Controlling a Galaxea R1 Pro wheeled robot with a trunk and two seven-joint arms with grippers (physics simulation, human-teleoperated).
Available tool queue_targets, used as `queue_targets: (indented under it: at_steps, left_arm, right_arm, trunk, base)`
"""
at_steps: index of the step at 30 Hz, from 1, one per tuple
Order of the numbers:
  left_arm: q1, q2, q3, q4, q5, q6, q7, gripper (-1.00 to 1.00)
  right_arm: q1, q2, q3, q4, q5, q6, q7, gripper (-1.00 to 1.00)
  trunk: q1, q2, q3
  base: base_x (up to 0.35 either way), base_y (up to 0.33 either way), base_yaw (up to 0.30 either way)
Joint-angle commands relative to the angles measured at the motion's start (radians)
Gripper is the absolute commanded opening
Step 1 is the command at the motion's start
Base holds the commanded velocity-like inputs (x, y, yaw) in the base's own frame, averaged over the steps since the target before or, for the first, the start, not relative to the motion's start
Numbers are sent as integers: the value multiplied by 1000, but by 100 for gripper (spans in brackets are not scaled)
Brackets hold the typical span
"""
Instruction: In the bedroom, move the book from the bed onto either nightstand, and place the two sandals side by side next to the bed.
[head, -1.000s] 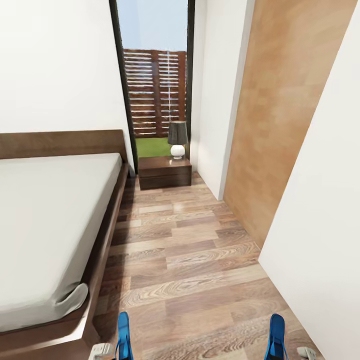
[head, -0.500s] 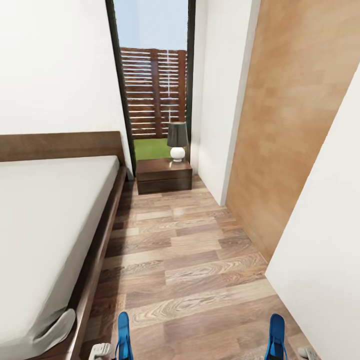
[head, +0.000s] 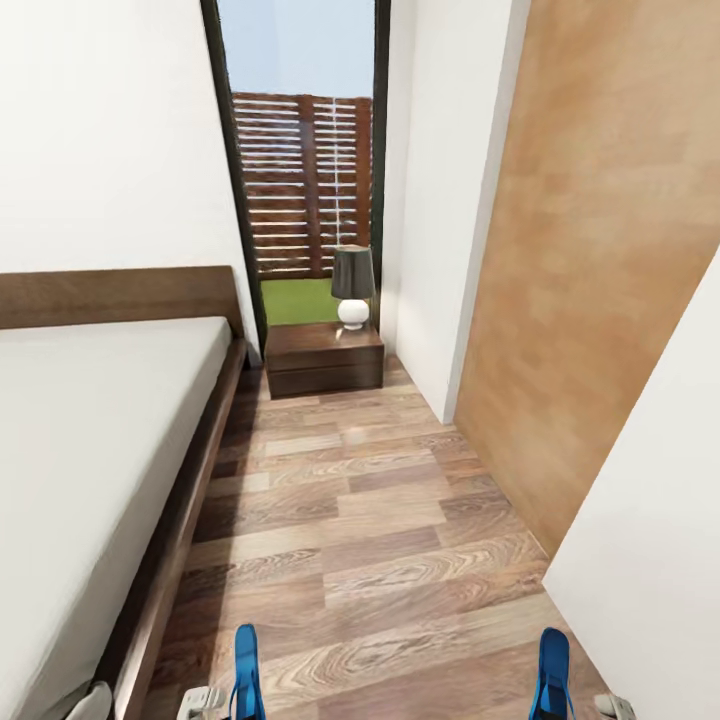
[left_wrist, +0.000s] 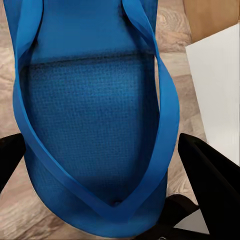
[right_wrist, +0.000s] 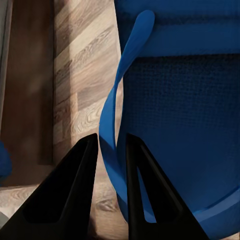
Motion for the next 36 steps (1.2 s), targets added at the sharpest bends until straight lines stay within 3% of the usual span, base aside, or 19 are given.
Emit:
queue_targets:
  at_steps: [1,36]
  left_arm:
    - [-1,-1,1,1,-2,-9,4,-100]
    - [-1,-7,3,1,-2,-9,16,-100]
  right_arm:
    - [-1,0,2,1,-6,0,5,-100]
    - [-1,0,3,2,-5,0,4,-100]
  trunk:
    - [0,0,-1]
    - [0,0,-1]
  base:
    - [323,-3,0]
    - [323,0,0]
